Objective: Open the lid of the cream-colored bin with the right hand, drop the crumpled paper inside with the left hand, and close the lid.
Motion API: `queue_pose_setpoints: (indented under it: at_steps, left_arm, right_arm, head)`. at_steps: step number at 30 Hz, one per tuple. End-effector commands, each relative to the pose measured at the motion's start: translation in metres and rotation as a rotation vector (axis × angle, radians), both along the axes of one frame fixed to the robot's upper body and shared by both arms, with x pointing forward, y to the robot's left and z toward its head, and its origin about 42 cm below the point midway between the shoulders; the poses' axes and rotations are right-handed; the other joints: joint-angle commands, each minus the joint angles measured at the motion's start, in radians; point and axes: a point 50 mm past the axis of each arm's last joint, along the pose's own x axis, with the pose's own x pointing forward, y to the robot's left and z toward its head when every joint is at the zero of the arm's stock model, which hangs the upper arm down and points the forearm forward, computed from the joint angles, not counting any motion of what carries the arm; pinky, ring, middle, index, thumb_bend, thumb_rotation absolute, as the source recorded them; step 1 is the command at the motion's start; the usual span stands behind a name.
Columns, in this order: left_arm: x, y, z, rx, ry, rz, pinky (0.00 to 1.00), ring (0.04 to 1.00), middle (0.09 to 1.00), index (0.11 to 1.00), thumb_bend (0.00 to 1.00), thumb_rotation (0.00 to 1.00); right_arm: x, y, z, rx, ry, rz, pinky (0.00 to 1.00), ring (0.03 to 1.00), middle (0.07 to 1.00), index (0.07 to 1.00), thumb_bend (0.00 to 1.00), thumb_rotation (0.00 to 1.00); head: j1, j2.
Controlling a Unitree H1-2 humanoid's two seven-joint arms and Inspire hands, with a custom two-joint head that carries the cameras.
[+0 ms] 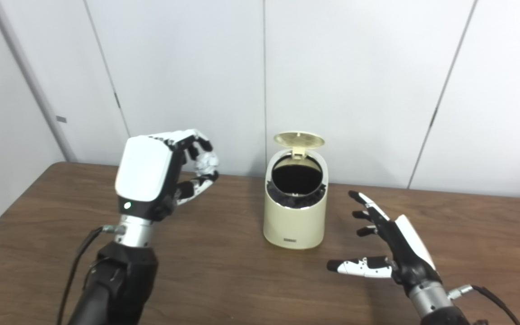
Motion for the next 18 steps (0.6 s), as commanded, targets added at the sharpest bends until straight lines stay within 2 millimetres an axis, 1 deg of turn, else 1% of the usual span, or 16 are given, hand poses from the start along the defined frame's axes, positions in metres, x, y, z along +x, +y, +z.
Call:
queue_pose_setpoints:
  at_steps: [1,3,4,9,14,16,18]
  left_arm:
    - [0.008,-0.011,0.020,-0.006,-0.093,-0.033,0.24,0.340,0.411,0.524,0.52,0.00]
    - [0.013,-0.021,0.020,-0.012,-0.089,-0.046,0.22,0.324,0.461,0.491,0.52,0.00]
    - [0.015,-0.025,0.019,-0.014,-0.087,-0.051,0.22,0.323,0.467,0.487,0.53,0.00]
    - [0.025,-0.046,0.017,-0.037,-0.081,-0.102,0.18,0.289,0.472,0.483,0.53,0.00]
    - [0.032,-0.056,0.012,-0.035,-0.062,-0.134,0.21,0.317,0.472,0.483,0.53,0.00]
    - [0.035,-0.061,0.011,-0.029,-0.058,-0.144,0.20,0.308,0.473,0.483,0.53,0.00]
    - [0.037,-0.065,0.010,-0.028,-0.054,-0.153,0.19,0.308,0.473,0.483,0.53,0.00]
  right_arm:
    - [0.004,0.005,0.017,0.000,-0.093,0.017,0.68,0.845,0.939,0.906,0.74,0.22]
    - [0.004,0.007,0.017,-0.001,-0.097,0.022,0.67,0.845,0.942,0.906,0.74,0.25]
    - [0.004,0.008,0.017,-0.001,-0.096,0.023,0.66,0.845,0.942,0.905,0.74,0.25]
    - [0.003,0.013,0.015,-0.008,-0.099,0.020,0.65,0.829,0.932,0.902,0.74,0.25]
    - [0.002,0.016,0.015,-0.021,-0.103,0.017,0.61,0.818,0.935,0.902,0.74,0.25]
    - [0.002,0.017,0.015,-0.020,-0.104,0.017,0.59,0.820,0.935,0.903,0.74,0.26]
    - [0.002,0.018,0.016,-0.019,-0.108,0.017,0.61,0.821,0.933,0.903,0.74,0.26]
  head:
    - [0.000,0.000]
    - [-0.013,-0.007]
    - [-0.013,-0.007]
    - [-0.041,-0.014]
    - [-0.056,-0.022]
    - [-0.061,-0.023]
    - [-0.067,-0.025]
